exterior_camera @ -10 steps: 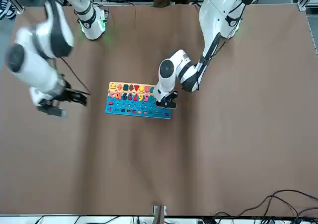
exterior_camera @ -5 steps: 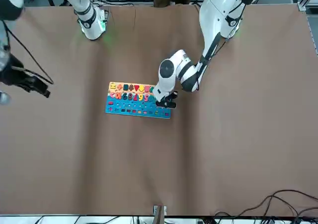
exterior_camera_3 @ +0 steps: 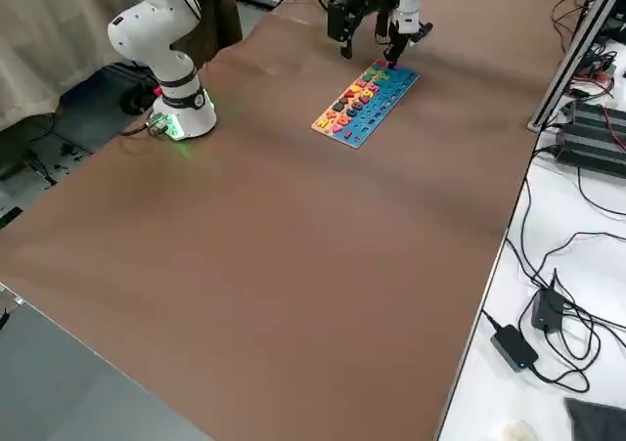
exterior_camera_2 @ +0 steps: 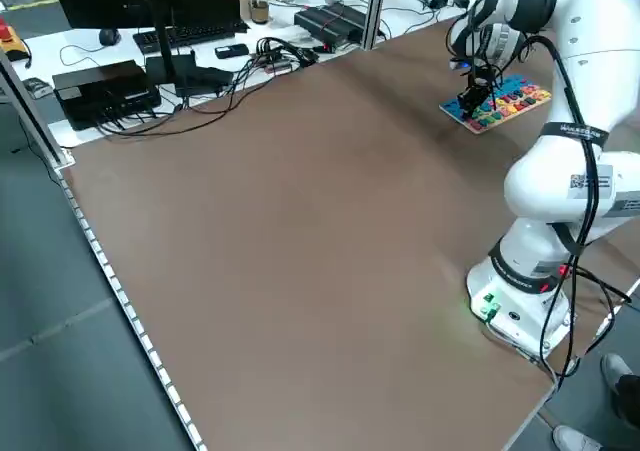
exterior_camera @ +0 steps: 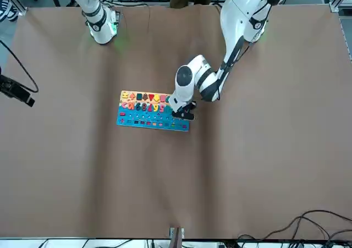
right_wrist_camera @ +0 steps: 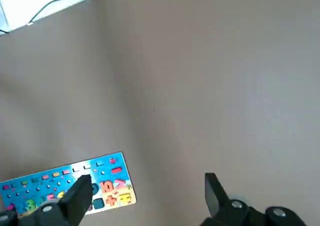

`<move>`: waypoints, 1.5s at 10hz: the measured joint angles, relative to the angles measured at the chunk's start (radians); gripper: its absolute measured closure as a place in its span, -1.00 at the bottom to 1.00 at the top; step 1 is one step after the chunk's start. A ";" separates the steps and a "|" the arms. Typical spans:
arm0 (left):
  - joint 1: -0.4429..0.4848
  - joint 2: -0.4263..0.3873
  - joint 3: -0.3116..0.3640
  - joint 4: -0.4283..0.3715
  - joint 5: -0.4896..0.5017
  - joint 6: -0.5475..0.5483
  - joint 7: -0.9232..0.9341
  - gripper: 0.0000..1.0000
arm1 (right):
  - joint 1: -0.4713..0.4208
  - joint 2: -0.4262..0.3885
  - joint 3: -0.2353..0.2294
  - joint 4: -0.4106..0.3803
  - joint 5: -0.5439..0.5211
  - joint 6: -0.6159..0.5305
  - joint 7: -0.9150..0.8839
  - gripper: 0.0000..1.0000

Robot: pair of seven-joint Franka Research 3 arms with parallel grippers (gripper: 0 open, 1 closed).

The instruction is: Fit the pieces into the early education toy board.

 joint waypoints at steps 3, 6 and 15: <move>0.000 0.009 0.000 0.014 0.000 0.001 0.000 0.73 | -0.001 0.002 0.008 0.000 0.000 -0.009 0.000 -0.98; 0.000 0.013 0.000 0.020 -0.001 -0.002 0.000 0.73 | -0.001 0.008 0.011 0.000 0.000 -0.009 0.000 -0.98; 0.000 0.025 0.000 0.030 -0.001 0.003 0.000 0.33 | -0.002 0.028 0.011 -0.001 -0.001 -0.017 0.000 -0.98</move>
